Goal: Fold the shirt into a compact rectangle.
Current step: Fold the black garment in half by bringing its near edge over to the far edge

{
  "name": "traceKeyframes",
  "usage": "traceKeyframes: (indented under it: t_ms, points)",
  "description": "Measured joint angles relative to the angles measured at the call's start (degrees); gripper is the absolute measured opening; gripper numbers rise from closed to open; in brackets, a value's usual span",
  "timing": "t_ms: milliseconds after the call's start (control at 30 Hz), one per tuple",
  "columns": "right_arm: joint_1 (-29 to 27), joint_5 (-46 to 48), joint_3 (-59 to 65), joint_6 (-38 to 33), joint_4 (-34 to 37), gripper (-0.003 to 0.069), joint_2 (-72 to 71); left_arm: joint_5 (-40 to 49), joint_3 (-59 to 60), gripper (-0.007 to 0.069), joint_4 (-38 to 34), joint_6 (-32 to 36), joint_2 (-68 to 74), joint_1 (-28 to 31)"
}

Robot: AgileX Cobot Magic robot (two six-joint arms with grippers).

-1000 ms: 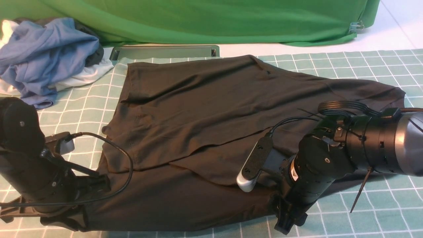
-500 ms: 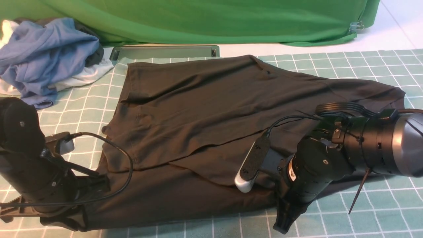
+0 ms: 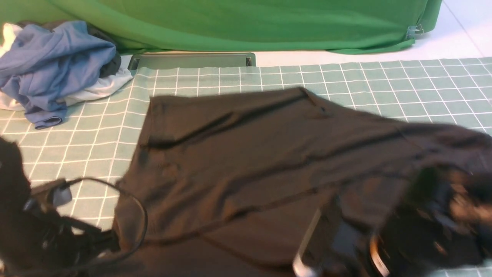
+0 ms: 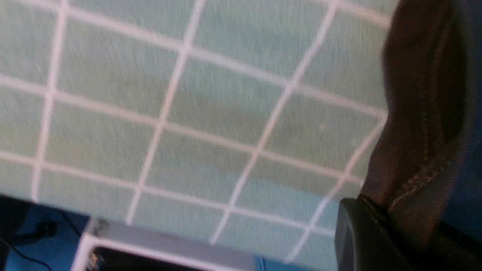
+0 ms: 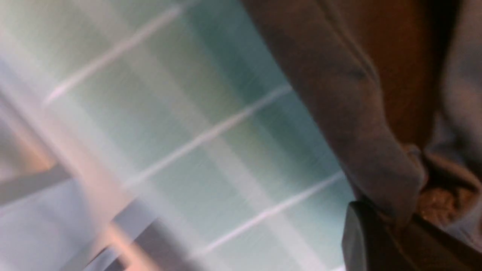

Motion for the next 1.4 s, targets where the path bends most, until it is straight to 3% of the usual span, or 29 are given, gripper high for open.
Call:
traceKeyframes:
  t_ms: [133, 333, 667, 900, 1400]
  points:
    - [0.67, 2.32, 0.79, 2.53, 0.49, 0.0045, -4.32, 0.46, 0.22, 0.0032, -2.03, -0.77, -5.15, -0.06]
    - [-6.13, 2.77, -4.64, 1.60, 0.49, 0.0043, -4.86, -2.81, -5.88, 0.0032, -2.09, -1.78, -5.79, -0.06]
    - [-21.58, -5.14, -18.81, -2.86, -0.15, 0.0043, 4.07, -22.56, -18.03, 0.0032, -2.07, -2.02, 7.55, -0.06]
    - [-28.28, -11.56, -29.28, -5.21, -0.37, 0.0043, 16.53, -36.53, -27.74, 0.0032, -4.07, -1.97, 22.20, 0.00]
    - [-32.52, -23.54, -44.27, -7.95, -5.61, 0.0062, 35.37, -41.29, -43.44, 0.0032, -2.08, -1.73, 46.38, 0.28]
